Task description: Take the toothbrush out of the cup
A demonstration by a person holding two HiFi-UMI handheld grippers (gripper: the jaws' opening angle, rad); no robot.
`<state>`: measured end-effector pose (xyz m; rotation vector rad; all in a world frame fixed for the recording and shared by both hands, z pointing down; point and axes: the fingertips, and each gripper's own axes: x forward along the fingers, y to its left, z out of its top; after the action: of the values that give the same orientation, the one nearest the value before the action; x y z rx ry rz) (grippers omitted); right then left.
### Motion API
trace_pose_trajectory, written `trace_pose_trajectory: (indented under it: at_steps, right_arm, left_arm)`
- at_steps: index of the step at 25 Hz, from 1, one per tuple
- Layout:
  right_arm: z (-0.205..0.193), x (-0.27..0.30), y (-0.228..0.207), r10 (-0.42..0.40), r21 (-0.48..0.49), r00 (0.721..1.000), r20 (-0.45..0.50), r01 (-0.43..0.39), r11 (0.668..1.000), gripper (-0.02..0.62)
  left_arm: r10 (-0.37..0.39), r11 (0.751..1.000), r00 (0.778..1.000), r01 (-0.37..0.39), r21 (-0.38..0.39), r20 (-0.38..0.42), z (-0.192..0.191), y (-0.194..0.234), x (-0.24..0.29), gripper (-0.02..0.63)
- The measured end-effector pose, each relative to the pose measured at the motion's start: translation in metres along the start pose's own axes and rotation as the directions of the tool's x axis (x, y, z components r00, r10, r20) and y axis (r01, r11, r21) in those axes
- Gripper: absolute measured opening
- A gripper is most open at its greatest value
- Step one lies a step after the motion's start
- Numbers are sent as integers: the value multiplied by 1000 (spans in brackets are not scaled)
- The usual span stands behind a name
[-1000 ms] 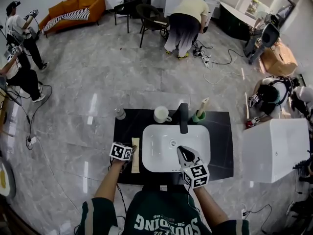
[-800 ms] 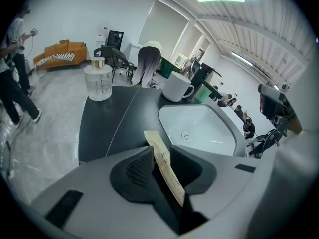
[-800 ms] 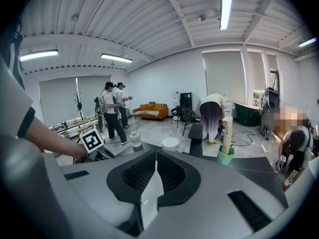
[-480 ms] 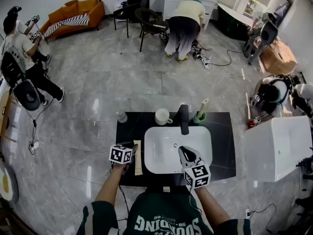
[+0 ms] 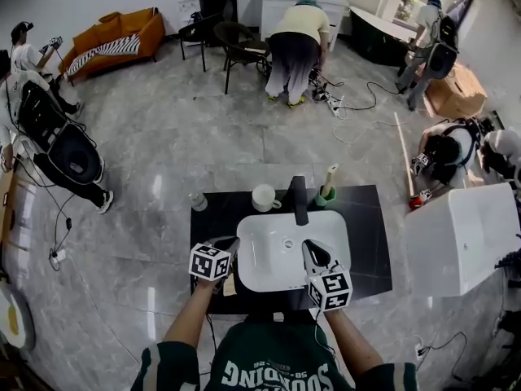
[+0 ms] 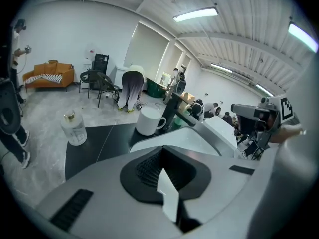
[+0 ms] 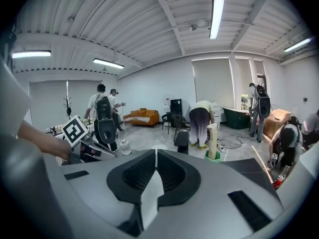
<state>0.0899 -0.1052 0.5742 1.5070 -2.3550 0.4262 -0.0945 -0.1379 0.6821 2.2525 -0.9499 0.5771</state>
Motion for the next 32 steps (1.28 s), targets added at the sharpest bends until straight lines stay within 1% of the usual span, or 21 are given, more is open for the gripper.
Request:
trace_pose_trajectory:
  at_steps: [4, 6, 9, 11, 14, 17, 21, 26, 27, 32]
  right_arm:
    - [0, -4, -11, -20, 27, 1000, 14, 20, 999, 41]
    - [-1, -6, -16, -28, 35, 999, 20, 27, 999, 41]
    - [1, -10, -23, -37, 40, 999, 31, 36, 999, 41]
    - [2, -11, -28, -46, 45, 998, 39, 44, 998, 41]
    - [4, -13, -37, -55, 40, 997, 47, 53, 998, 41]
    - [3, -18, -46, -58, 37, 997, 50, 56, 998, 41]
    - [1, -26, -59, -66, 49, 997, 46, 64, 997, 41]
    - [-2, -34, -77, -77, 60, 996, 44, 74, 995, 41]
    - [-3, -35, -82, -80, 61, 996, 44, 77, 995, 41]
    - [-3, -46, -105, -102, 73, 994, 47, 99, 992, 41]
  left_arm:
    - [14, 999, 998, -17, 42, 54, 23, -29, 1, 11]
    - [-10, 997, 995, 3, 80, 97, 36, -48, 3, 9]
    - [-77, 984, 982, 48, 171, 172, 57, -78, 4, 9]
    - [-109, 974, 978, 69, 215, 180, 64, -94, 7, 9]
    - [-131, 964, 977, 86, 251, 171, 69, -110, 16, 9]
    - [-137, 959, 971, 80, 272, 195, 77, -123, 25, 9]
    - [-145, 956, 964, 78, 281, 225, 91, -140, 35, 9]
    - [-193, 946, 951, 115, 302, 241, 106, -163, 54, 14]
    - [-200, 945, 949, 121, 304, 242, 109, -166, 59, 20]
    - [-202, 941, 946, 115, 320, 252, 126, -181, 82, 106]
